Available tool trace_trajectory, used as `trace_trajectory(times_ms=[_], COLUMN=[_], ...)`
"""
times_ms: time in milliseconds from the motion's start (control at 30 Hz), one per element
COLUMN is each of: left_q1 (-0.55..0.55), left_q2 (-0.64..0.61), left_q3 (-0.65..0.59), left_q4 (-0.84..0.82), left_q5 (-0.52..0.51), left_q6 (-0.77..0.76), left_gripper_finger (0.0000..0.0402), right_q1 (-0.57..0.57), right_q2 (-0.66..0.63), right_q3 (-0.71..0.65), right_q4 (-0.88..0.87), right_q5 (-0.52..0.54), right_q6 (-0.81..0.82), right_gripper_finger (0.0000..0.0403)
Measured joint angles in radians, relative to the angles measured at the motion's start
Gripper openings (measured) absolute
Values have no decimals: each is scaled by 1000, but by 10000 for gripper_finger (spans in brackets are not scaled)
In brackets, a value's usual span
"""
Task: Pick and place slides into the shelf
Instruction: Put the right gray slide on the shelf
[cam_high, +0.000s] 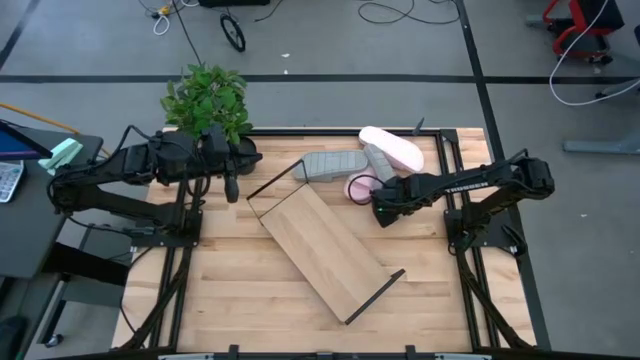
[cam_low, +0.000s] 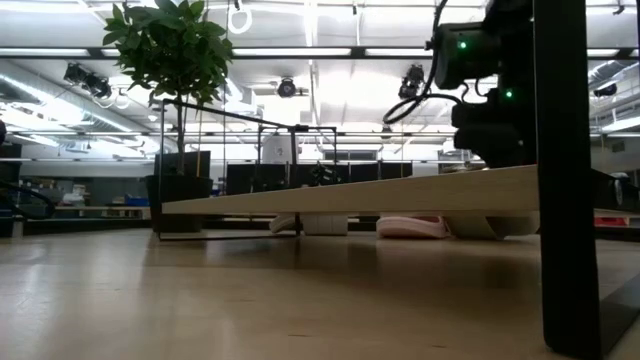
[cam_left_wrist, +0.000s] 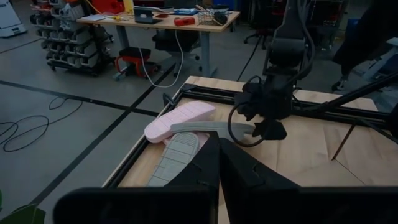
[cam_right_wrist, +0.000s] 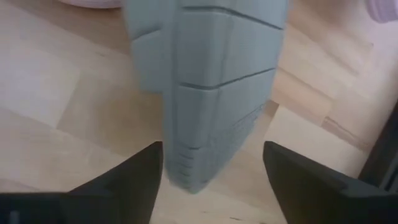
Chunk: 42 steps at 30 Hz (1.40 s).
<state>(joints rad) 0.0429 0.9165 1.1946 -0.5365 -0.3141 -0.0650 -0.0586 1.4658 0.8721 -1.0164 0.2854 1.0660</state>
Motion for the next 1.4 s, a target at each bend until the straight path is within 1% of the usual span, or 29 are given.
trace_trajectory(times_ms=[100, 167, 233, 333, 367, 467, 567, 733, 800, 967, 1067, 1133, 1267, 1400], left_q1=[0, 0, 0, 0, 0, 0, 0, 0, 0, 0, 0, 0, 0, 0], left_q2=[0, 0, 0, 0, 0, 0, 0, 0, 0, 0, 0, 0, 0, 0], left_q3=[0, 0, 0, 0, 0, 0, 0, 0, 0, 0, 0, 0, 0, 0], left_q4=[0, 0, 0, 0, 0, 0, 0, -2, -2, -1, -1, -1, -2, -8], left_q5=[0, 0, 0, 0, 0, 0, 0, 0, 0, 0, 0, 0, 0, 0], left_q6=[0, 0, 0, 0, 0, 0, -1, -1, 1, 25, 25, 25, 25, 25], left_gripper_finger=[11, 14, 18, 22, 22, 19, 12, 9, 13, 24, 22, 18, 10, 10], right_q1=[-13, -24, -35, -44, -45, -32, 3, 60, 61, 30, 10, -1, -34, -72], right_q2=[0, 0, 0, 0, 0, 0, -12, -88, -130, -232, -280, -306, -321, -283], right_q3=[-11, -16, -18, -14, -10, 39, 130, 325, 387, 500, 540, 561, 606, 654], right_q4=[2, 1, 0, -14, -17, -54, -173, -357, -402, -462, -499, -513, -489, -470], right_q5=[0, 3, 2, -8, -20, -71, -110, -116, -169, -334, -360, -383, -487, -580], right_q6=[7, 7, 3, -39, -63, -126, -201, -325, -373, -420, -412, -439, -545, -672], right_gripper_finger=[231, 193, 147, 58, 37, 34, 34, 34, 34, 34, 34, 34, 33, 33])
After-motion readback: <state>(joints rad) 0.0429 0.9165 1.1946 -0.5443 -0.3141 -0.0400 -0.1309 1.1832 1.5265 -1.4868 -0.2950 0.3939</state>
